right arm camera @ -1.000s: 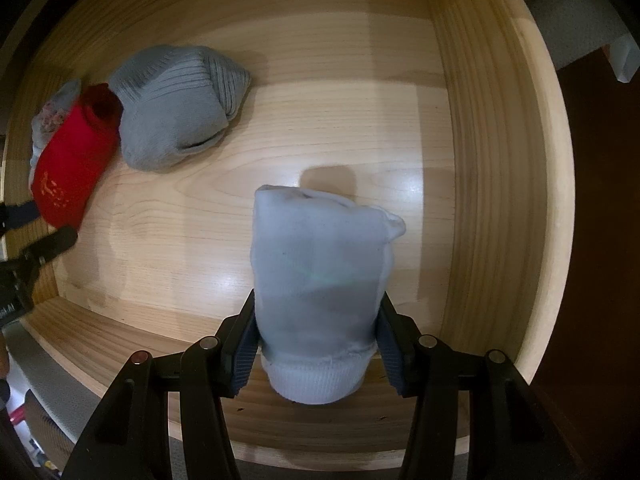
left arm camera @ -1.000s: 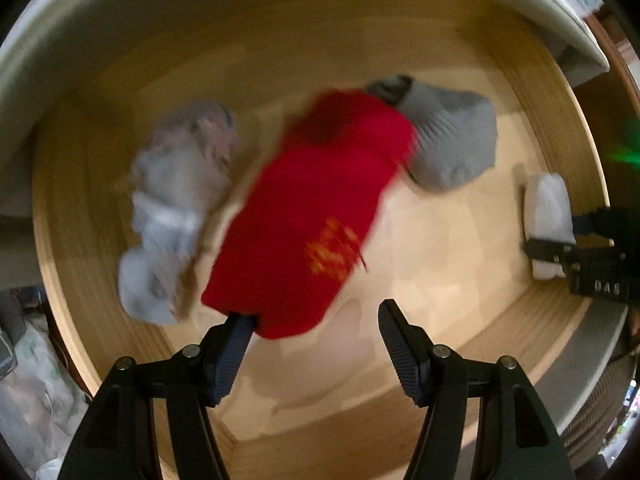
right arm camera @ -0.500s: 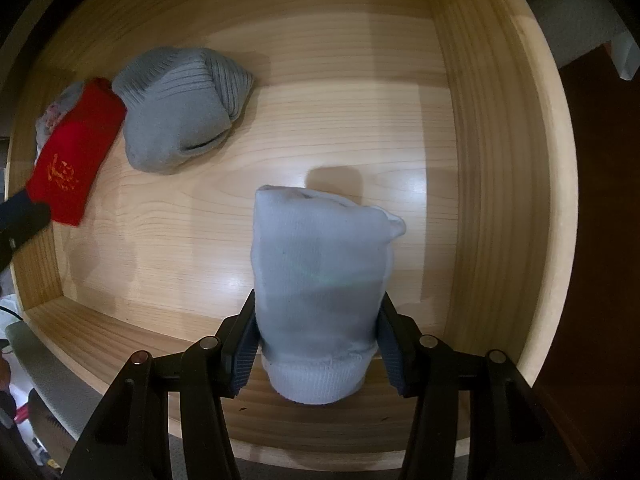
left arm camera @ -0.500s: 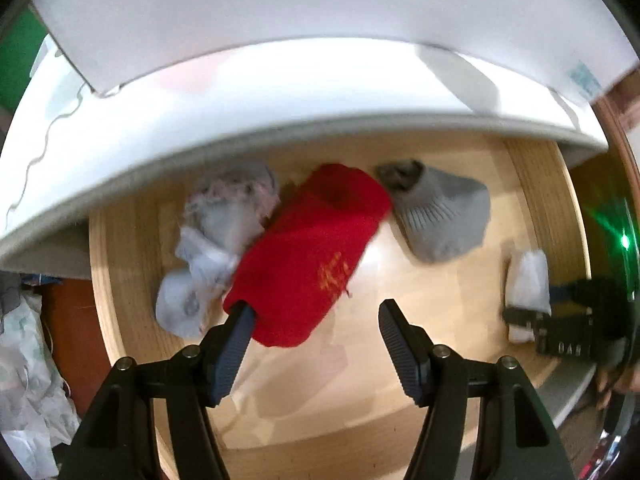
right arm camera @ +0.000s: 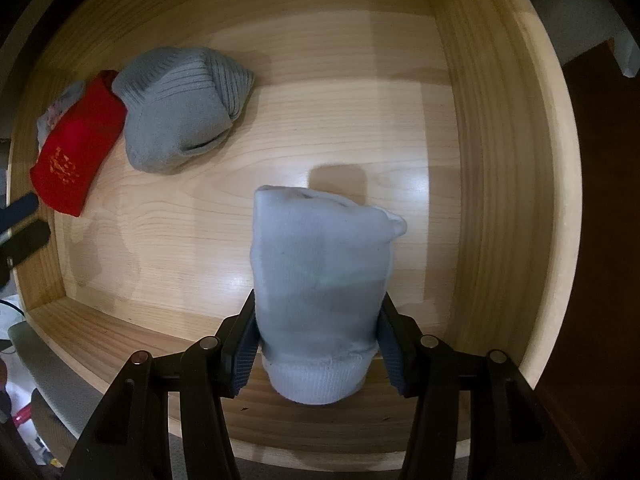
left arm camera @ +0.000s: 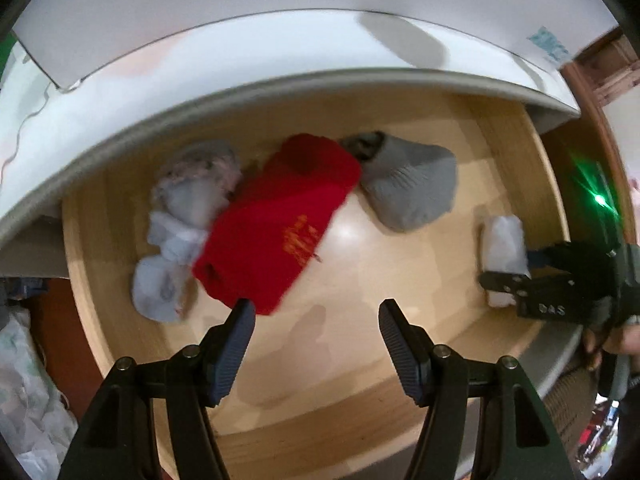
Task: Take underwear out of drawer
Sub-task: 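Hold the white garment in the right gripper while the left gripper grasps the red rolled garment, then lift the red garment with the left gripper and carry it over the box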
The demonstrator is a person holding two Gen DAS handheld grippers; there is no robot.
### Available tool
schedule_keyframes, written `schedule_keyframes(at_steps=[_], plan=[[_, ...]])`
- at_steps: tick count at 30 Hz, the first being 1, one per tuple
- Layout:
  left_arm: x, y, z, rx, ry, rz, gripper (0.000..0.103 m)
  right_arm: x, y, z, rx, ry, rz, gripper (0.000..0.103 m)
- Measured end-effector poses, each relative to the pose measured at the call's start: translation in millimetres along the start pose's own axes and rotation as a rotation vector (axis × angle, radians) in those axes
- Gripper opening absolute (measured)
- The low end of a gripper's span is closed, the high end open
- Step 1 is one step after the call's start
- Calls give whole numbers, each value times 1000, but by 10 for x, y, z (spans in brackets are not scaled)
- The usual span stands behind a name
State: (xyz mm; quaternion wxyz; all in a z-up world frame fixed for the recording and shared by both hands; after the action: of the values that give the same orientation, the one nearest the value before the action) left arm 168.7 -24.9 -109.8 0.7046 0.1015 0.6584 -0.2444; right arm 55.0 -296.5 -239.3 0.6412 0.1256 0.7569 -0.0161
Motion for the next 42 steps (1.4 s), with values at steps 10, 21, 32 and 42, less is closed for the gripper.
schedule_keyframes(at_steps=[10,21,32,42], plan=[[-125,54,324,15,-115,47,66,1,-1,2,0,0,0,50],[198,116,472,79,-100,100,70,3,-6,0,3,1,2,50],[439,-49,434,74,19,99,72,5,-15,4,2,0,7,50],[444,-89,249,32,108,131,51,-18,-50,-8,6,-2,22,50]])
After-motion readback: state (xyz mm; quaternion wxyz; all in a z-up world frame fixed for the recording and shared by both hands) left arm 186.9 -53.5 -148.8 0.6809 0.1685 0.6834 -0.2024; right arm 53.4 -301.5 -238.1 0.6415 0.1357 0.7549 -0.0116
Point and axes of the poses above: each gripper's, at about its wrist camera, not at the fingertips, and x roughly the way its jaws point, y to its left, z to its top, the point moved 5 cm from there along x, roughly the way its jaws point
